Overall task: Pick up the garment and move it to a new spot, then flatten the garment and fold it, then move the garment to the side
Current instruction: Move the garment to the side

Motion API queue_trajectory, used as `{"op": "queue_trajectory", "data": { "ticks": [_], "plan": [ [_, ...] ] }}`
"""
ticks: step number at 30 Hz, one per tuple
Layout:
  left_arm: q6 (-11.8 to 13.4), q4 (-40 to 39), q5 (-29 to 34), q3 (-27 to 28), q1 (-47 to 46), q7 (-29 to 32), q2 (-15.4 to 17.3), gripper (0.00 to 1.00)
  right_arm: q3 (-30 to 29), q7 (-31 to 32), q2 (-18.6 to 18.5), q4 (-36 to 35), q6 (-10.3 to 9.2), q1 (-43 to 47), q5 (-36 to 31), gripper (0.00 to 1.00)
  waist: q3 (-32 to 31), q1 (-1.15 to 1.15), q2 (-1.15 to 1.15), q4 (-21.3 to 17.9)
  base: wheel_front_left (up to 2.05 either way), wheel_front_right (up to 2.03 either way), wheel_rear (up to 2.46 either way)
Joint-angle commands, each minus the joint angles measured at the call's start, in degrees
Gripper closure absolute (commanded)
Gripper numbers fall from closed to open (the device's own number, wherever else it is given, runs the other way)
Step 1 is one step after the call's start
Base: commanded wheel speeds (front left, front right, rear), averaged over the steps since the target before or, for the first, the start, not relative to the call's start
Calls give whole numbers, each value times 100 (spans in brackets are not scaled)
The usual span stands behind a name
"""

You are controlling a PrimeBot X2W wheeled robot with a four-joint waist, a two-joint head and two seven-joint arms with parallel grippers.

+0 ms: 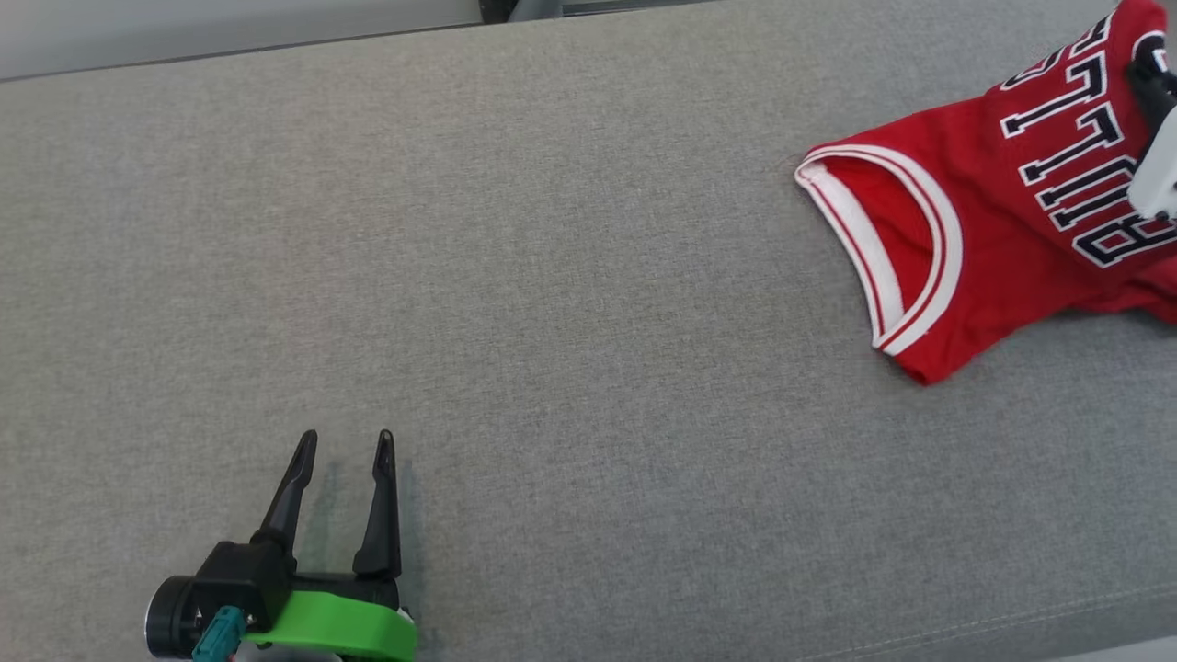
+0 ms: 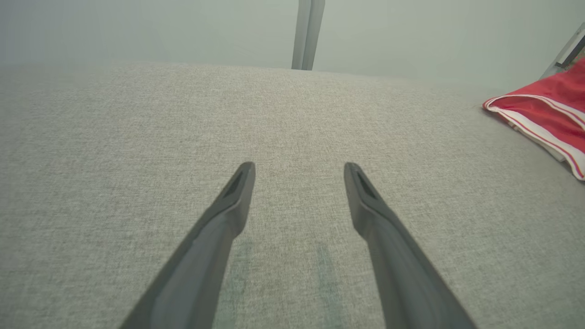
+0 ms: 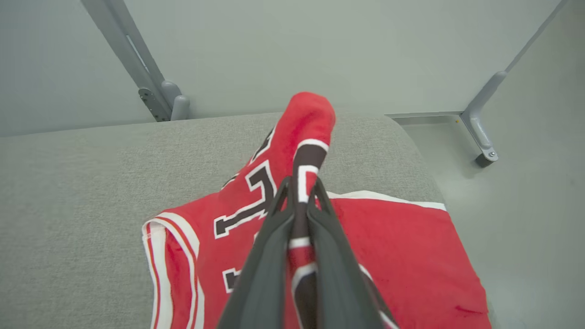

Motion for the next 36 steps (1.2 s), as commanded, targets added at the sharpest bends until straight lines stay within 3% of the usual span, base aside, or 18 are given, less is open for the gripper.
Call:
{"op": "queue_trajectory", "data": {
  "ticks": [1,11,19,20,21,22,28,36],
  "plan": [
    [-31,-15,44,16,-129,0,15,0,-160,65,-15,11,-5,-144,-133,100,209,0,18,-231,0,0,0],
    [-94,-31,196,117,-201,0,15,0,-994,385,133,225,-5,-436,-576,100,325,0,18,-270,0,0,0],
    [-151,-56,309,197,-83,1,15,0,-1842,436,3,686,-5,-434,-1121,100,403,0,18,-167,0,0,0],
    [-160,-58,317,199,-87,0,15,0,-1912,330,5,771,-5,-408,-1223,87,412,0,18,-159,0,0,0],
    [-169,-58,321,197,-90,0,15,0,-1994,179,18,859,-5,-365,-1340,14,418,0,18,-152,0,0,0],
    [-176,-54,325,194,-97,1,15,0,-2112,39,39,997,-5,-328,-1460,0,424,0,18,-144,0,0,0],
    [-155,-36,277,159,-156,0,16,0,-2542,-1034,186,1426,-5,-209,-2267,0,406,0,18,-92,0,0,0],
    [19,41,-127,188,61,1,16,0,-2554,-2937,596,962,-5,470,-2501,0,-56,0,18,-39,0,0,0]
  ]
}}
